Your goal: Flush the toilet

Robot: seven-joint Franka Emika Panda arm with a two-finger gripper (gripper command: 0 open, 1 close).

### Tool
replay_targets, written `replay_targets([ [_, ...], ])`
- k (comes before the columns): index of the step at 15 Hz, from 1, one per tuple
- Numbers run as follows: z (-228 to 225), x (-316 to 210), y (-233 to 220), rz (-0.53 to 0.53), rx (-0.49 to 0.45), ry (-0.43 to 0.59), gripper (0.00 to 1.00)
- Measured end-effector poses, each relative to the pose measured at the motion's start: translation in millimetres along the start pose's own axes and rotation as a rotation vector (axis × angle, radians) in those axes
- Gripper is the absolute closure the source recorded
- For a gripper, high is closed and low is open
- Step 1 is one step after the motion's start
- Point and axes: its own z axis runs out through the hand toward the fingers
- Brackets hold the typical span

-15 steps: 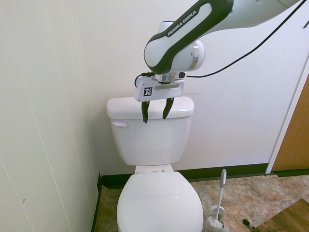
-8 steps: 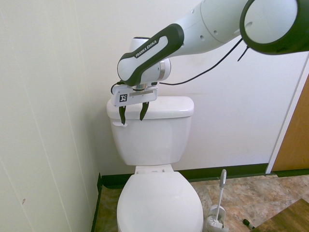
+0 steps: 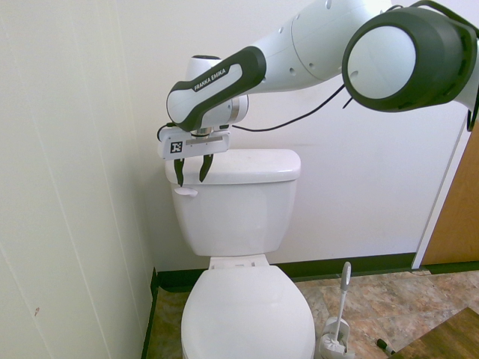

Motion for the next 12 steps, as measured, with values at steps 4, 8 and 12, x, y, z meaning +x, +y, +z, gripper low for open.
replay_targets([
  [4,11.1,10.7,-5.6,0.010,0.008,0.007,1.00],
  [8,22.3,14.7,-10.8,0.019,0.021,0.003,1.00],
  [12,24.4,10.5,-18.9,0.021,0.034,-0.001,1.00],
])
